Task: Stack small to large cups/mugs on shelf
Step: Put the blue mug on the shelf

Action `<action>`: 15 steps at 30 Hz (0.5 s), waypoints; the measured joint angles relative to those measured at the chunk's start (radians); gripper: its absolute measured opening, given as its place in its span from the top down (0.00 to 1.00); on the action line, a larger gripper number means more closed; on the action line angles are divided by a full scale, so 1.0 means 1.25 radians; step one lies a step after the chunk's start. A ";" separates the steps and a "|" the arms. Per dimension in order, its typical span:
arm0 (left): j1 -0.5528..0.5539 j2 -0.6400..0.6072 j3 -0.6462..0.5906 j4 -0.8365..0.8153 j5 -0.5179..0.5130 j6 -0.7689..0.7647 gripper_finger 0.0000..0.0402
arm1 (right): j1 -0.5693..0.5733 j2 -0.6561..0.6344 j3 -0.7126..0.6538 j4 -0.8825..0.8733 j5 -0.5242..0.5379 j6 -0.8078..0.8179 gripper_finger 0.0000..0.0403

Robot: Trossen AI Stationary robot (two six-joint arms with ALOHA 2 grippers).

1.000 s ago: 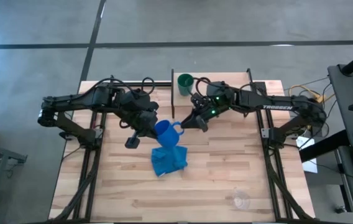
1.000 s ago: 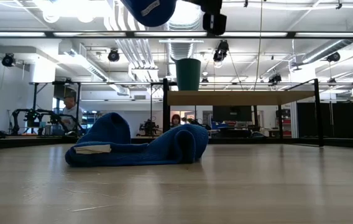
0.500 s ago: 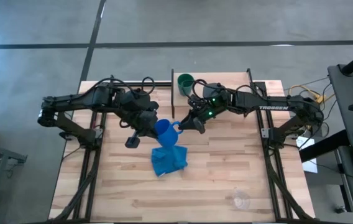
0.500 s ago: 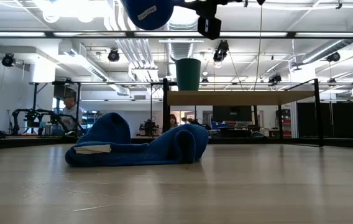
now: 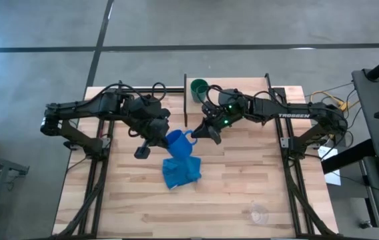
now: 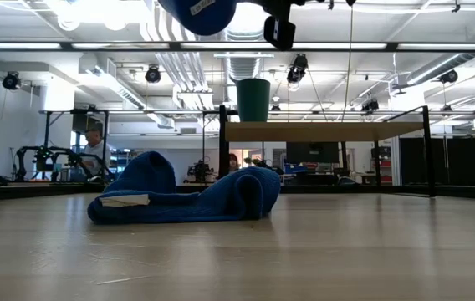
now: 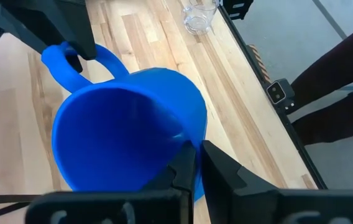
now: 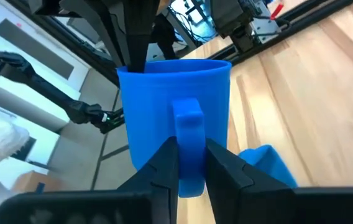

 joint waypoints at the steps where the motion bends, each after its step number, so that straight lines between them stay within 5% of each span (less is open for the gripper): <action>1: 0.000 0.000 0.000 0.000 0.000 0.000 1.00 | 0.000 0.000 0.000 0.001 0.001 -0.013 0.87; 7: 0.001 0.000 0.000 0.002 -0.007 -0.040 1.00 | 0.000 0.000 0.000 0.005 0.003 -0.099 0.87; 15: 0.002 0.000 0.000 0.000 -0.123 -0.099 0.93 | -0.002 -0.002 0.000 -0.012 0.013 -0.098 0.87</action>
